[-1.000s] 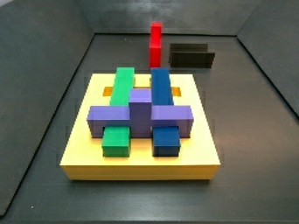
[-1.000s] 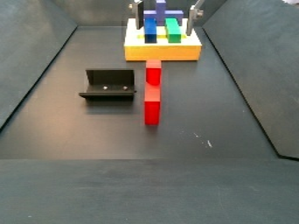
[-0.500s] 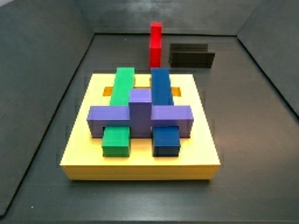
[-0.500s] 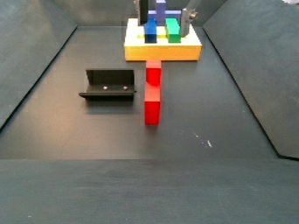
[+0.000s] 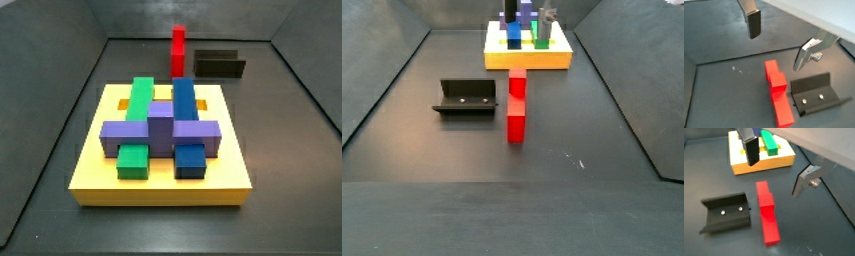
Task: Pick up the red object. Move up. Move to above the board. Insert the red object.
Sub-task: Pick up the red object.
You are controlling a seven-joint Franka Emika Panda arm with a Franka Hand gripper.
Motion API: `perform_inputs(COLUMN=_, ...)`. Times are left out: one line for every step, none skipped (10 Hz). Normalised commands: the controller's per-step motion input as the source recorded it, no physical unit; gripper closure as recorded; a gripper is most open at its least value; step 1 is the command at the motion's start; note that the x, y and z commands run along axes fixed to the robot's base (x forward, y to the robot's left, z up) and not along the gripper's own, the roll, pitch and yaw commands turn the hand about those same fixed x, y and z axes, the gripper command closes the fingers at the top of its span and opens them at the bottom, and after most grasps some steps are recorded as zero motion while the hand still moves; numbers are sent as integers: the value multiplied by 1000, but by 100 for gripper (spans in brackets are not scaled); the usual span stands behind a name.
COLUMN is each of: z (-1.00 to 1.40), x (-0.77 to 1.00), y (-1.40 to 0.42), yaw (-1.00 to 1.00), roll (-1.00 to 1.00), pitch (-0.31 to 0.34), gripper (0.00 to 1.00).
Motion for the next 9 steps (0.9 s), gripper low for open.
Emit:
perform_inputs(z=0, x=89, y=-71, yaw=-937, roll=-34, pitch=0, gripper=0)
perform_inputs(z=-217, x=34, y=0, yaw=-971, roll=-44, pitch=0, gripper=0)
perform_inputs(z=-426, x=66, y=0, yaw=-889, roll=-147, pitch=-74, gripper=0)
perform_inputs(z=-569, x=274, y=11, yaw=-769, roll=-174, pitch=-54, gripper=0)
perform_inputs(z=-514, x=154, y=0, yaw=-814, roll=-186, pitch=-76, gripper=0)
perform_inputs(z=-520, x=14, y=0, yaw=-803, roll=-229, pitch=-29, gripper=0)
perform_inputs(z=-503, x=6, y=14, yaw=-677, roll=-267, pitch=-13, gripper=0)
perform_inputs(z=-431, x=111, y=120, yaw=-517, roll=-311, pitch=0, gripper=0)
perform_inputs(z=-440, x=137, y=174, yaw=-377, roll=-321, pitch=0, gripper=0)
